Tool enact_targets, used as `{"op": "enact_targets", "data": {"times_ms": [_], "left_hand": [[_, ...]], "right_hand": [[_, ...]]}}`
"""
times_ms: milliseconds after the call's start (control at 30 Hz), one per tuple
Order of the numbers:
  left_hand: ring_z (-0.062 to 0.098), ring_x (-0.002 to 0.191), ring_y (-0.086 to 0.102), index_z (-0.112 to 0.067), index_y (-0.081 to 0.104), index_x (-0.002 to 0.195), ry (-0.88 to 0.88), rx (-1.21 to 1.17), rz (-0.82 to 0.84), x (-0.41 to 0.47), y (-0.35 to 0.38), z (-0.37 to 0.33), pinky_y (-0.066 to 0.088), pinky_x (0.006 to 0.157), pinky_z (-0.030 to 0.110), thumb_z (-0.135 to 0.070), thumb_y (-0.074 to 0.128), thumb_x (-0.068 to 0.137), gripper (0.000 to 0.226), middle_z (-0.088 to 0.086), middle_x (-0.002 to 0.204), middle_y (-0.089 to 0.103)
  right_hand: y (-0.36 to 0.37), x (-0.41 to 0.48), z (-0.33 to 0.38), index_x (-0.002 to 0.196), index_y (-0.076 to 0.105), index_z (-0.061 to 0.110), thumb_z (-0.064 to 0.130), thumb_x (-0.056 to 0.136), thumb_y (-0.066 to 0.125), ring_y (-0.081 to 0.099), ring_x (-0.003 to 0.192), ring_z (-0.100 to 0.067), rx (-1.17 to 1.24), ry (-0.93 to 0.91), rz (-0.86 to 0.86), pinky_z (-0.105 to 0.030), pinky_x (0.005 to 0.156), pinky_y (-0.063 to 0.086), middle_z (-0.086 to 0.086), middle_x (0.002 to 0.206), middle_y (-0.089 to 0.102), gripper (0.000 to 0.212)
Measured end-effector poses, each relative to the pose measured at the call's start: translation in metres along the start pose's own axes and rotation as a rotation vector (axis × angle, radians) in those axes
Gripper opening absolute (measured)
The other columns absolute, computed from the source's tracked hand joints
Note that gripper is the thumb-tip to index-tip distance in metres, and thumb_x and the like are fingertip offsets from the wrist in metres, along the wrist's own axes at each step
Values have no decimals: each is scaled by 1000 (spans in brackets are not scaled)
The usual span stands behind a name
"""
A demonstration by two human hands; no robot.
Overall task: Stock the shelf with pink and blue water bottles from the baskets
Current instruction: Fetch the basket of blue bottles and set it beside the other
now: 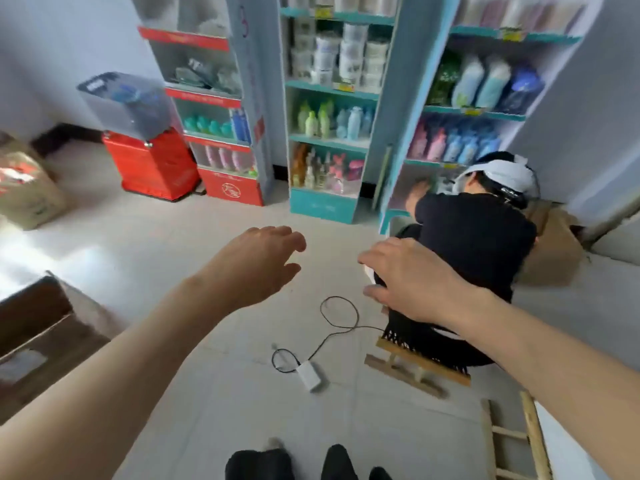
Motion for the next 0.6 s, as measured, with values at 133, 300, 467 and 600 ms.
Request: {"op": "enact_targets", "data": {"times_ms": [133, 300, 467, 600], "left_hand": [[19, 108, 55, -23, 50, 127, -268, -9, -52, -66, -25, 151, 44, 93, 33, -32, 52, 94, 34, -4, 120, 57], [20, 107, 54, -21, 51, 126, -479, -46, -129, -132, -48, 258, 44, 93, 36, -31, 52, 93, 34, -3, 118, 57], [18, 108, 54, -22, 49, 129, -650, -43, -144, -175, -59, 337, 41, 90, 29, -31, 49, 95, 35, -4, 122, 55], [19, 112, 52, -25, 49, 128, -751, -45, -122, -185, -57, 403, 44, 91, 31, -33, 49, 94, 35, -6, 125, 54]], "right_hand": [[-41, 106, 116, 126, 51, 17, 41, 93, 51, 47, 117, -21, -22, -209, -48, -34, 103, 37, -1, 126, 55, 41], [-81, 189, 222, 128, 51, 17, 41, 92, 53, 48, 119, -22, -52, -384, -81, -37, 104, 39, -3, 128, 55, 43], [-103, 255, 296, 128, 51, 17, 41, 93, 52, 48, 119, -22, -97, -533, -101, -36, 103, 39, -4, 128, 55, 42], [-108, 316, 331, 128, 50, 17, 40, 93, 52, 48, 118, -22, -104, -597, -102, -34, 102, 39, -4, 128, 54, 43]]}}
Point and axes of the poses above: each hand's wrist, its own x-axis towards the middle knuckle, its own y-axis out of the palm, z = x × y, the point moved 9 cm from there along x, towards the middle knuckle
